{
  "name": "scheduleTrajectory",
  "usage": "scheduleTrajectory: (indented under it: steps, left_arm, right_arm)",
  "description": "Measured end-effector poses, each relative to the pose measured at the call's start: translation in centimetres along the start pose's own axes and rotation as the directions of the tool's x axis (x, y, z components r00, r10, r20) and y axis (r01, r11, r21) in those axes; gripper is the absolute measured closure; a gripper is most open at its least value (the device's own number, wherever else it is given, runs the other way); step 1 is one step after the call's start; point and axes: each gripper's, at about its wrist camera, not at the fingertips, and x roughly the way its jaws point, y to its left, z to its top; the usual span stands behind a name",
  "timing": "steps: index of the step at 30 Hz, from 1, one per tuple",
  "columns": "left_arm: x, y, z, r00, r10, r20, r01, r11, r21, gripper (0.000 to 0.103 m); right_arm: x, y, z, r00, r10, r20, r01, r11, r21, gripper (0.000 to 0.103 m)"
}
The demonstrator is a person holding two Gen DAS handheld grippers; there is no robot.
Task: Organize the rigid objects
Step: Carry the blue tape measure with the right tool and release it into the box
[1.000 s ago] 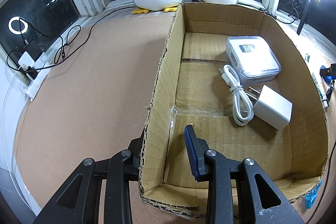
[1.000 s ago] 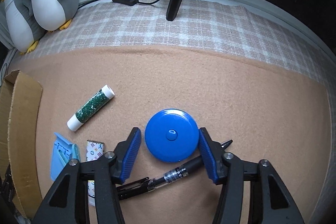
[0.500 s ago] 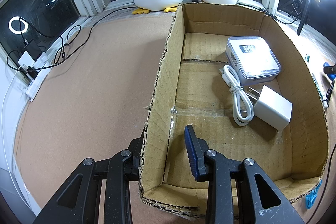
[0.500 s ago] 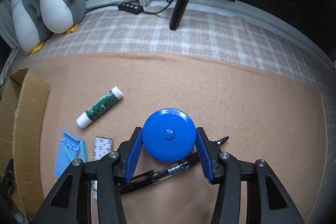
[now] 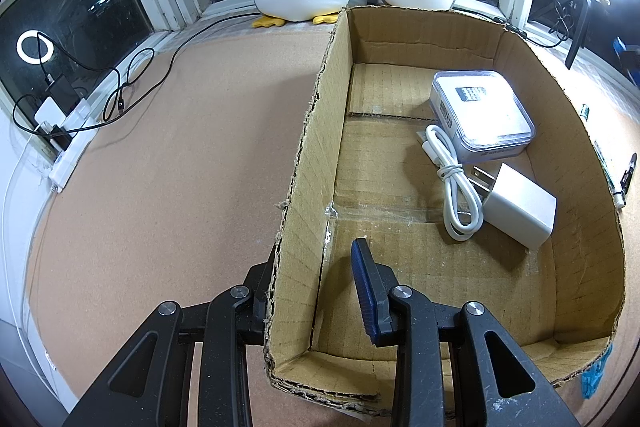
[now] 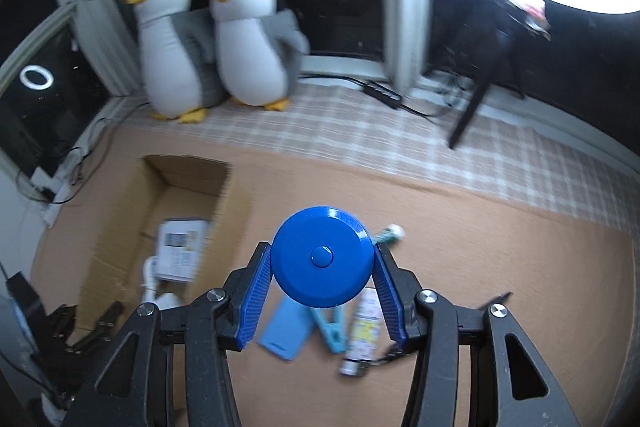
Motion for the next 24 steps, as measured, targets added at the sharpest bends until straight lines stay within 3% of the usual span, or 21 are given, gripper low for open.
scheduleTrajectory:
  steps: [10, 24]
  left_arm:
    - [0.1, -0.1, 0.0, 1.0, -0.001, 0.004, 0.001, 1.0, -0.005, 0.069]
    - [0.1, -0.2, 0.1, 1.0, 0.0, 0.005, 0.0, 1.0, -0.004, 0.069]
  right_arm:
    - [0.9, 7.6, 1.4, 0.993, 0.116, -0.001, -0.115, 0.986, -0.122, 0.057]
    - [6.6, 15.1, 1.0, 0.984, 0.153, -0.094, -0.17, 0.964, -0.204, 0.057]
